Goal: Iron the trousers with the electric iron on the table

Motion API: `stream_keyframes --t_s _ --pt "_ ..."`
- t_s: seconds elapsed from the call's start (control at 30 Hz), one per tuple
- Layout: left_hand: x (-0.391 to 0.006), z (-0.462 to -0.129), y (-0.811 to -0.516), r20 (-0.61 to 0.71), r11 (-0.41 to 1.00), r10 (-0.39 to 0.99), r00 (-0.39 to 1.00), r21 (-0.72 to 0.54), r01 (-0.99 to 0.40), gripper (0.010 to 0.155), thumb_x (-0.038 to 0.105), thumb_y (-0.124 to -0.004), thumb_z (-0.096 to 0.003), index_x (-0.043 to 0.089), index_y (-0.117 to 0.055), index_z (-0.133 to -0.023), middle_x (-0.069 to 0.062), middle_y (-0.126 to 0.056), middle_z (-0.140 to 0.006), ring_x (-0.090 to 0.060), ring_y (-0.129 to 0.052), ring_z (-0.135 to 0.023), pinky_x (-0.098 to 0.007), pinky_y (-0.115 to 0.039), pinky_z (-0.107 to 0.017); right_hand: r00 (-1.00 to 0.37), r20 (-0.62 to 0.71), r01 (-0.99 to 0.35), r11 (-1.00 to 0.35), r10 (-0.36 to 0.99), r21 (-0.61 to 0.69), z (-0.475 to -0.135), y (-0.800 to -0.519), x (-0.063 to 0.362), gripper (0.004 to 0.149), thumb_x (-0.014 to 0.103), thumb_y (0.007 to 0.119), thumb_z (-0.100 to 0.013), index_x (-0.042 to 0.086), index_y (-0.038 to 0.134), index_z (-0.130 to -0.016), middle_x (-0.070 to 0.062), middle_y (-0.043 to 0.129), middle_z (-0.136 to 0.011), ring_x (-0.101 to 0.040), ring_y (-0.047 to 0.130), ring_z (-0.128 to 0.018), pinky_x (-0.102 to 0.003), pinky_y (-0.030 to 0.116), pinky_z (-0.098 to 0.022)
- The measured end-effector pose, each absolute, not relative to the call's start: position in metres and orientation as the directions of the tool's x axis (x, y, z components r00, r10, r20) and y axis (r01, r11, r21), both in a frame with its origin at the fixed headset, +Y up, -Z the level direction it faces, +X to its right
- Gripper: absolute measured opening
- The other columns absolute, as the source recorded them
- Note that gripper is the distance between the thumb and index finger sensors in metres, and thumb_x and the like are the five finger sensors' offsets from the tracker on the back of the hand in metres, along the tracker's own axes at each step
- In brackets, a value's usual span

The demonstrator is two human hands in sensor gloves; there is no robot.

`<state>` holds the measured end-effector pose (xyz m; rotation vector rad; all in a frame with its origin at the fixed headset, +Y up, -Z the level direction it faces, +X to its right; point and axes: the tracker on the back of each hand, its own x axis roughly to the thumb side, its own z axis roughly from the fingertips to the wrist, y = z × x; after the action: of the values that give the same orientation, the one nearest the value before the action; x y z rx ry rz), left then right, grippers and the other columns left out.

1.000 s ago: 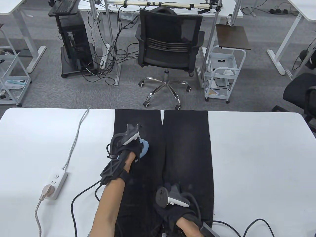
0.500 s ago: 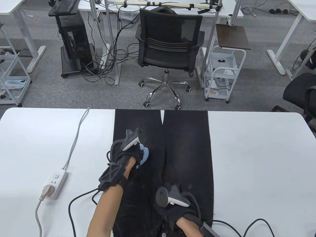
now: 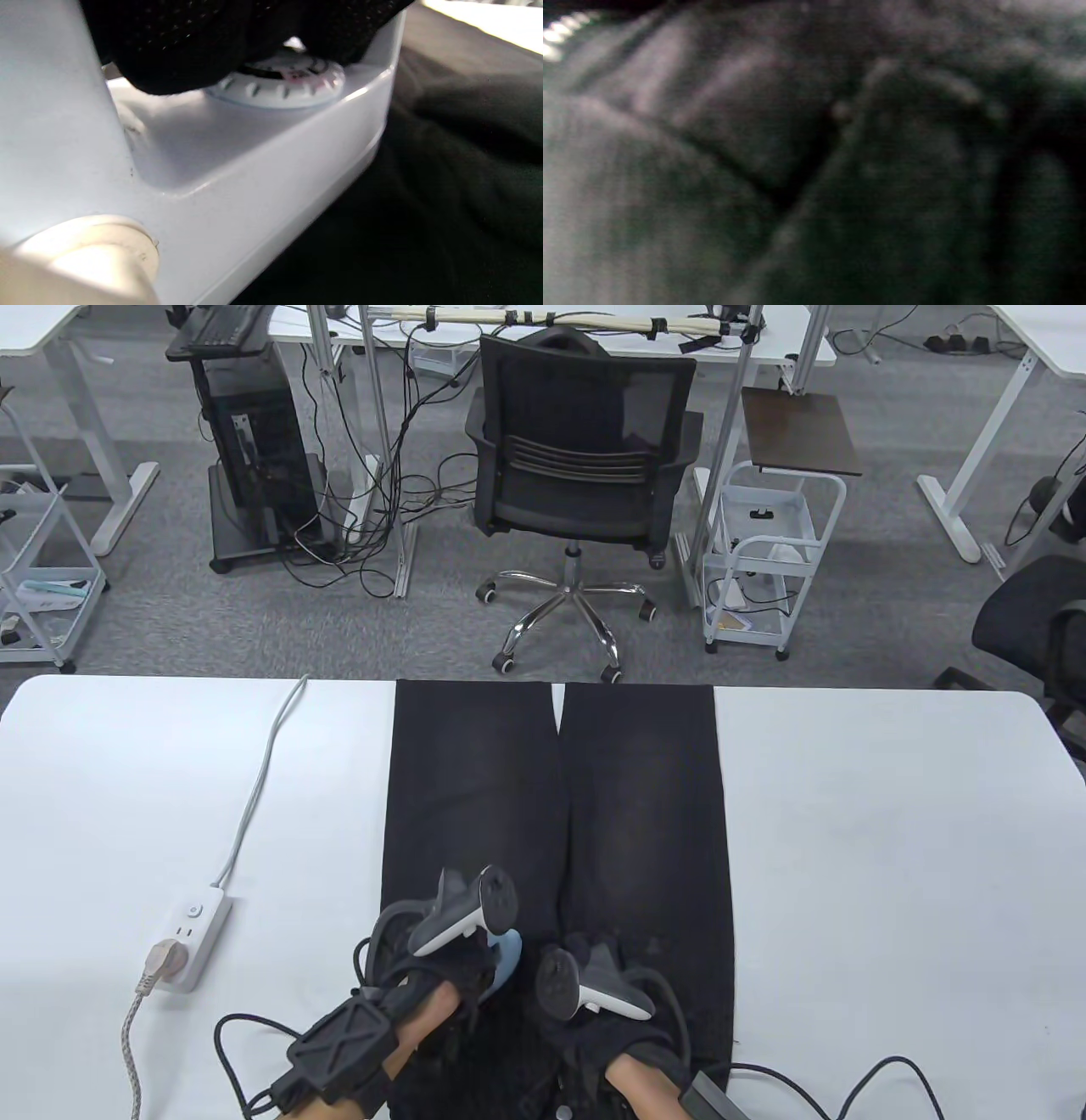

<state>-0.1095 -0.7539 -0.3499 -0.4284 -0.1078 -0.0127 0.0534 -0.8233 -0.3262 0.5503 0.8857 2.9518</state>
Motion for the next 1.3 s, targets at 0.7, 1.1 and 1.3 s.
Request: stream_keyframes --t_s 0.7,1.1,1.3 --pt "-0.123 -0.486 -0.756 -0.059 0.945 -0.037 0.998 -0.328 0.016 0.045 0.039 -0.076 -0.0574 0.007 -0.067 -0.088 -0.003 -0.090 -0.055 -0.018 -0.096 -0.041 -0.048 -0.083 -0.048 -0.933 0.340 0.100 -0.825 0.116 0.556 -0.326 -0.824 0.052 0.077 0.055 0.037 -0.061 0.015 -0.008 -0.108 -0.026 -0.012 -0.110 -0.059 -0.001 -0.097 -0.079 0.022 -0.062" --pt "-0.133 -0.532 -0.757 -0.046 0.945 -0.005 0.999 -0.326 -0.010 0.043 0.039 -0.076 -0.0575 0.009 -0.067 -0.087 0.001 -0.090 -0.052 -0.014 -0.096 -0.037 -0.044 -0.085 -0.046 -0.934 0.336 0.093 -0.822 0.124 0.562 -0.326 -0.825 0.051 0.077 0.054 0.037 -0.061 0.014 -0.008 -0.108 -0.026 -0.013 -0.110 -0.059 -0.003 -0.097 -0.080 0.021 -0.062" --pt "-0.125 -0.505 -0.756 -0.072 0.934 -0.035 0.997 -0.357 0.007 0.044 0.036 -0.076 -0.0567 0.005 -0.068 -0.086 -0.003 -0.092 -0.051 -0.019 -0.097 -0.036 -0.048 -0.085 -0.043 -0.934 0.331 0.083 -0.821 0.133 0.564 -0.326 -0.825 0.052 0.077 0.054 0.037 -0.061 0.015 -0.009 -0.108 -0.026 -0.013 -0.110 -0.059 -0.004 -0.097 -0.079 0.020 -0.062"
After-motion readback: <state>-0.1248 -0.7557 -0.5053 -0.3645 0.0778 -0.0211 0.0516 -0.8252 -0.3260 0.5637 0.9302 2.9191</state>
